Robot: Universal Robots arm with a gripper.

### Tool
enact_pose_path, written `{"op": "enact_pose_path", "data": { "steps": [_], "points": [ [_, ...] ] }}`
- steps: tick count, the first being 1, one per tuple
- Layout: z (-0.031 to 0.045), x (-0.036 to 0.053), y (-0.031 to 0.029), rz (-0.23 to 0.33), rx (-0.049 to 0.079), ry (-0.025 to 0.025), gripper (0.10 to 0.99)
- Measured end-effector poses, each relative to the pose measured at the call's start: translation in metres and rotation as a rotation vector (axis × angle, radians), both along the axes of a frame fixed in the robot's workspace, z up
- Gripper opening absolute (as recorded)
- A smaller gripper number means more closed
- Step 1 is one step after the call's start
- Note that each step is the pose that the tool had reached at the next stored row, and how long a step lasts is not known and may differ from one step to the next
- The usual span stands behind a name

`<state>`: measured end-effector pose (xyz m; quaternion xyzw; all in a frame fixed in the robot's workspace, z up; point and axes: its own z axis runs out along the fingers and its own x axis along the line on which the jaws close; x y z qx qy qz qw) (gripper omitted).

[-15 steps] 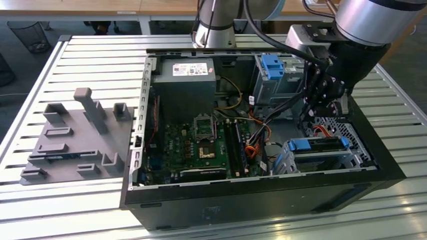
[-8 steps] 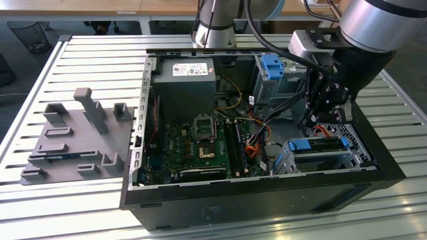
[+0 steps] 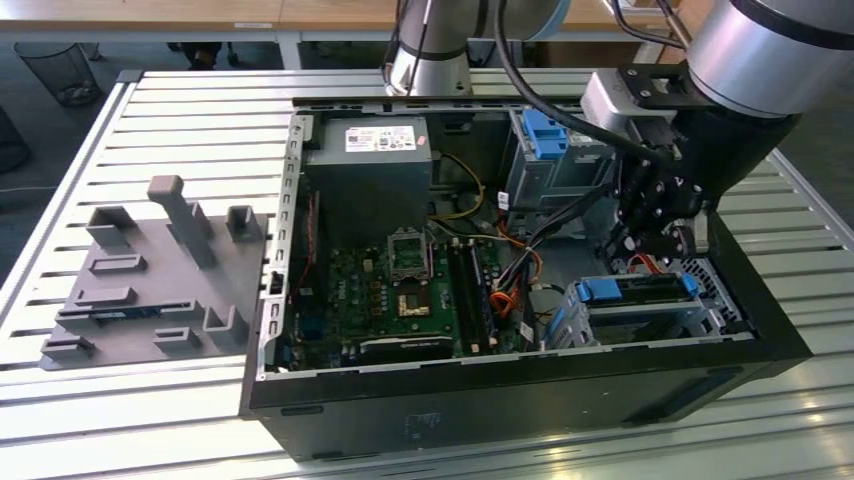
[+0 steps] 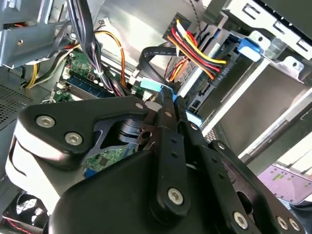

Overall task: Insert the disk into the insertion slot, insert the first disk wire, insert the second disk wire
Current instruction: 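Insert the second disk wire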

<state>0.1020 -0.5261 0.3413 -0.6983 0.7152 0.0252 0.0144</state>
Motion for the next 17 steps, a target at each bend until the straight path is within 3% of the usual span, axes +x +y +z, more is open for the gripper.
{"op": "enact_pose_path", "data": {
  "steps": [6, 17],
  "points": [
    [-0.0004, 0.0, -0.0097, 0.0, 0.003, 0.0001, 0.145],
    [-0.0018, 0.0024, -0.0171, 0.0, 0.004, 0.0006, 0.145]
  ]
}}
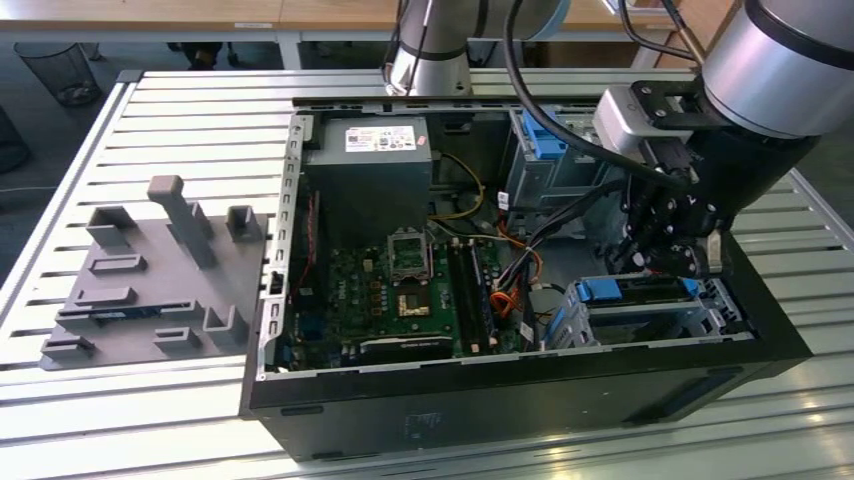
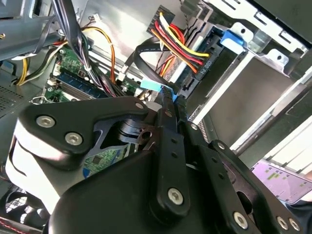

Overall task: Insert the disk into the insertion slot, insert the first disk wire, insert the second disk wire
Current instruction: 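Insert the second disk wire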

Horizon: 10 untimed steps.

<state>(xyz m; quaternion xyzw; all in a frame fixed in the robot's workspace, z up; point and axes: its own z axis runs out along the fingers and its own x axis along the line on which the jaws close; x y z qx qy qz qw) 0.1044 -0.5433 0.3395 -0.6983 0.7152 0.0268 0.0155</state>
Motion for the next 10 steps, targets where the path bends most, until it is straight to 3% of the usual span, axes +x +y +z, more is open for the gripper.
{"op": "enact_pose_path", "data": {
  "steps": [10],
  "points": [
    [-0.0021, 0.0005, -0.0041, 0.0, 0.0, 0.0, 0.145]
  ]
}}
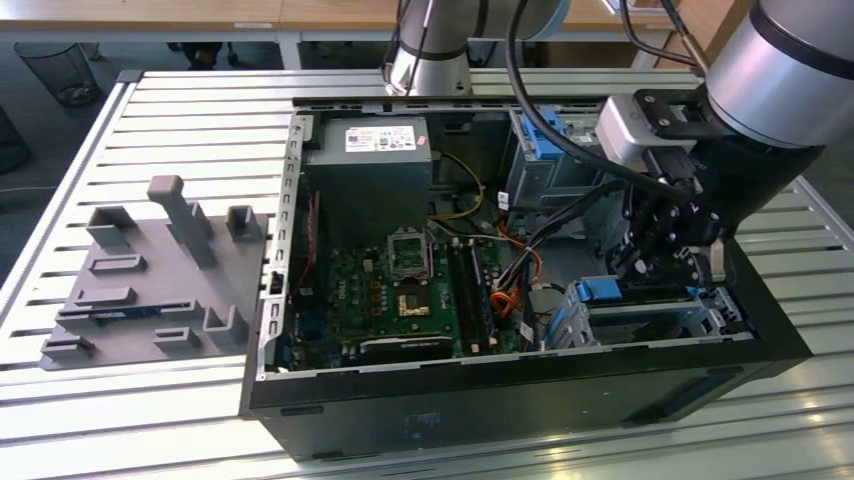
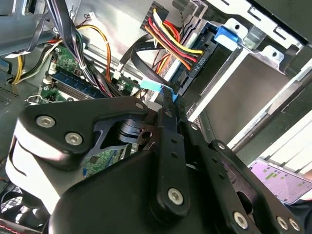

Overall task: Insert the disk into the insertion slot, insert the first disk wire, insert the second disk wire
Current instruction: 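Insert the second disk wire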

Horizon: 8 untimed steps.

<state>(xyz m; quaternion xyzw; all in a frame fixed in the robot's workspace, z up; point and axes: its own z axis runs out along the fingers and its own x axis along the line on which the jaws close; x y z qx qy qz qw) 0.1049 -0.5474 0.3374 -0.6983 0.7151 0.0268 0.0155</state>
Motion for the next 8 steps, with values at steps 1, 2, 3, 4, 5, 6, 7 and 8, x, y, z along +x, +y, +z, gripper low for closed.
{"op": "enact_pose_path", "data": {
  "steps": [1, 2, 3, 4, 5, 6, 7, 8],
  "points": [
    [-0.0006, 0.0001, 0.0, 0.0, 0.0, 0.0, 0.145],
    [-0.001, 0.0004, 0.0, 0.0, 0.0, 0.0, 0.145],
    [-0.0014, 0.0007, 0.0, 0.0, 0.0, 0.0, 0.145],
    [-0.0017, 0.001, -0.0001, 0.0, 0.0, 0.0, 0.145],
    [-0.0019, 0.0013, -0.0001, 0.0, 0.0, 0.0001, 0.145],
    [-0.0022, 0.0016, -0.0002, 0.0, 0.0, 0.0, 0.145],
    [-0.0024, 0.0018, -0.0002, 0.0, 0.0, 0.0, 0.145],
    [-0.0027, 0.0022, -0.0003, 0.0, 0.0, 0.0, 0.145]
  ]
}}
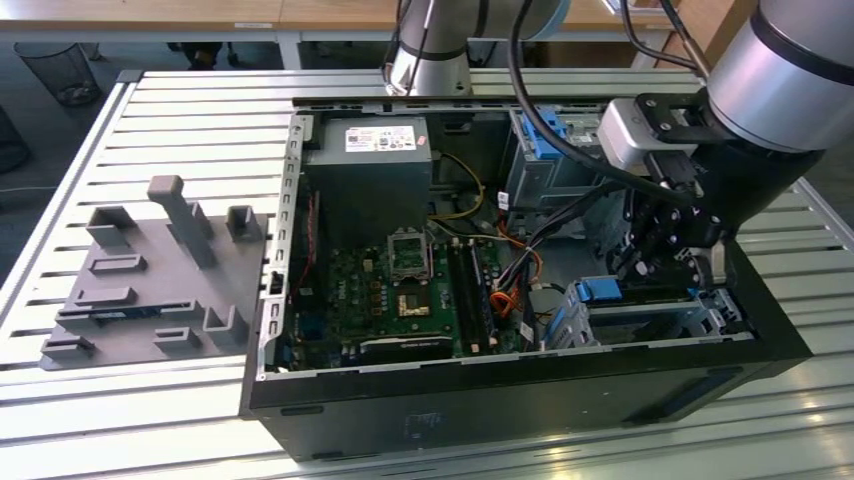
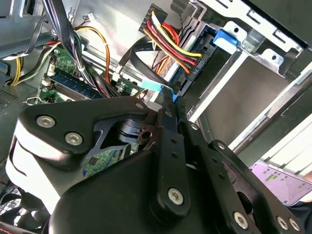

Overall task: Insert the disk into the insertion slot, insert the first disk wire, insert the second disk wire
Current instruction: 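Insert the second disk wire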

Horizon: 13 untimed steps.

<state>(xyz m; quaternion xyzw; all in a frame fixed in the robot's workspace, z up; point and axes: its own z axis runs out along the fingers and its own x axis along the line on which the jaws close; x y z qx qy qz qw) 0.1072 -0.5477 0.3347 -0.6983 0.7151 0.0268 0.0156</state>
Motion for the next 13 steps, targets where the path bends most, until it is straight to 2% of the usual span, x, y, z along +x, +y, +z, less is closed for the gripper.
{"op": "enact_pose_path", "data": {
  "steps": [13],
  "points": [
    [-0.0016, 0.0035, -0.0023, 0.005, 0.0, 0.0, 0.145]
  ]
}}
